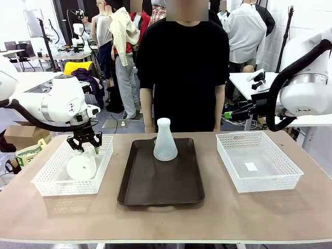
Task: Prepare the laboratory tools.
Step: Pick up the Big flask that the person points to, then place the picked Big flask upright in the Handle tray as directed by the person.
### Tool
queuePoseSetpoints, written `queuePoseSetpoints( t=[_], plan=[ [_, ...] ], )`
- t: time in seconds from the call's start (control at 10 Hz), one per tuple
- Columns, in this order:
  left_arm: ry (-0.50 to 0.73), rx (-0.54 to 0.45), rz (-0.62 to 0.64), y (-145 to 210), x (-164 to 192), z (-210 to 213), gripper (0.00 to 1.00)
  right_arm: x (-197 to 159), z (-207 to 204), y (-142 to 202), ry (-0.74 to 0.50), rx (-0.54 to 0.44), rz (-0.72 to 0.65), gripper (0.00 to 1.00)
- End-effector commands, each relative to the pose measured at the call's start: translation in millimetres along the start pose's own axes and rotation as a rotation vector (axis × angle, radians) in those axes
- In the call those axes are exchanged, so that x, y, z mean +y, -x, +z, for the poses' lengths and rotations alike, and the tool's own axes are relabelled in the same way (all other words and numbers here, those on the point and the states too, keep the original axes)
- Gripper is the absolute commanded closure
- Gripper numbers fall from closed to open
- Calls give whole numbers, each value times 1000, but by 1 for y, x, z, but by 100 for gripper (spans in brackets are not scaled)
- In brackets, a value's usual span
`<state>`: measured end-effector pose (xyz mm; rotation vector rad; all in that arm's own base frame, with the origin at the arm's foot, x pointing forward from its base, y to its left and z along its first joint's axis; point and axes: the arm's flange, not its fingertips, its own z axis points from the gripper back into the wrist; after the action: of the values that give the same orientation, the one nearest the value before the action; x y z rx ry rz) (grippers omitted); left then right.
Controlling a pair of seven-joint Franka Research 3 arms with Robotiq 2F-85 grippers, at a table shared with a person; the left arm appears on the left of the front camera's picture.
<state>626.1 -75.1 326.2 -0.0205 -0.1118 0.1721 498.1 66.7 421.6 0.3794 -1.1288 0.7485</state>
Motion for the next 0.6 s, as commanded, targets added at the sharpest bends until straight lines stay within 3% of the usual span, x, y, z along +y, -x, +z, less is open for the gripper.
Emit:
queuePoseSetpoints(
  t=[0.0,0.5],
  plan=[
    [3,-9,-5,0,0,-1,100,-1,1,-1,-6,10,-4,0],
    [3,-9,-5,0,0,-1,100,-1,1,-1,-6,10,-4,0]
  ],
)
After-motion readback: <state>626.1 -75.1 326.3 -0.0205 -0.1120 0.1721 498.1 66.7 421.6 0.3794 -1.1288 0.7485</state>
